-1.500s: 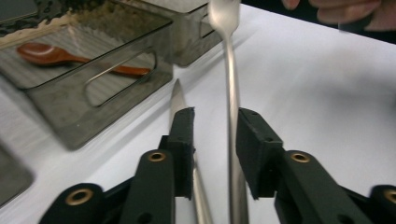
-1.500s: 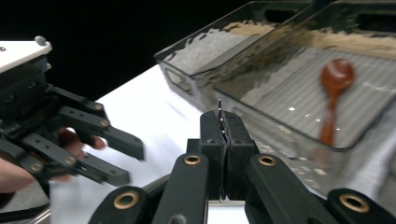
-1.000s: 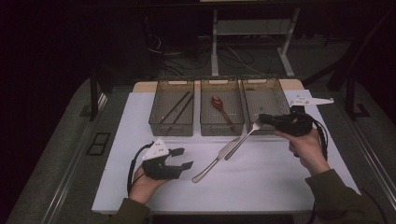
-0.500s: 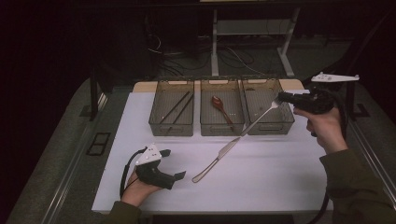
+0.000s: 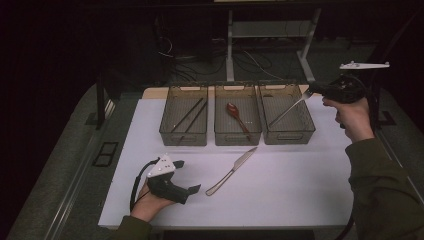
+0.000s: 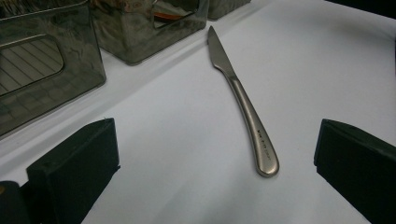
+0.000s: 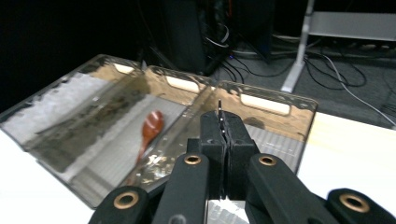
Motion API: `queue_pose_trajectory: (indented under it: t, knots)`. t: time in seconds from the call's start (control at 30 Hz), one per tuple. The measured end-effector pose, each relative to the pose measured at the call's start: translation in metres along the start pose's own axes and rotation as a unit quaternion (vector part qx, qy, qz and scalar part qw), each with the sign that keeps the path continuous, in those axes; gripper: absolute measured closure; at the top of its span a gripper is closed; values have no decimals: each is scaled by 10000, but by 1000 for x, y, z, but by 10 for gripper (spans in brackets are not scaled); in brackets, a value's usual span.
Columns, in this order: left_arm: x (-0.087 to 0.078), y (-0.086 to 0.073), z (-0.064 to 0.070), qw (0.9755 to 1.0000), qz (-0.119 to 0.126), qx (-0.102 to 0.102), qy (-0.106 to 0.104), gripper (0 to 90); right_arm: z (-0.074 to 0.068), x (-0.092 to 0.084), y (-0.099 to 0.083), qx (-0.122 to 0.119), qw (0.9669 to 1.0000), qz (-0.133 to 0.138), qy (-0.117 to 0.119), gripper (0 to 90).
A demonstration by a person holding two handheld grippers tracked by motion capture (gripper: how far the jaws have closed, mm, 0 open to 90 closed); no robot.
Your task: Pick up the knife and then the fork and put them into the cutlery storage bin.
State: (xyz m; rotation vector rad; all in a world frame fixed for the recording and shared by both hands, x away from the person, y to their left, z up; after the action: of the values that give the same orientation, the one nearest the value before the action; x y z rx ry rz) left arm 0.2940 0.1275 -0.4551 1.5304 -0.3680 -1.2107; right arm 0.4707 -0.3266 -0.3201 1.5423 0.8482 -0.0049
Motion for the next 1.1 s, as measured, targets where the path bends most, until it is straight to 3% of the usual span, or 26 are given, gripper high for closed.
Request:
queue_pose_trajectory:
  t: [0.33,0.57,0.77,0.97,1.1]
  knots:
    - [0,0,2,10000,-15,20,-58,0,9,37,-16,-15,9980,-613,-131,875]
    - [1,0,3,9999,-60,32,-87,0,16,54,-28,25,9955,-929,-172,874]
    - [2,-1,4,9999,-77,30,-122,0,21,66,-31,159,9951,-969,-68,870]
    - [3,-1,5,9998,-117,28,-142,0,30,82,-39,79,9933,-1082,-393,831]
    - [3,-1,4,9999,-100,28,-127,0,33,90,-42,121,9928,-1107,-431,814]
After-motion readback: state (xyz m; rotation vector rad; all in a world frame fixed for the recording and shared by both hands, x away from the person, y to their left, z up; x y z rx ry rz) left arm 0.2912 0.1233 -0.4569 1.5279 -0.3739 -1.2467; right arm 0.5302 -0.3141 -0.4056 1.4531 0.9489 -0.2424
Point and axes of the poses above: each handheld gripper's, and its own axes: x roughly forward along the jaws, y roughly out of its top, z roughly to its right, the point moved 5 cm from there along x, roughly forward along the jaws, and after that the axes turned 1 degree about -y, right-handed, at the moved point
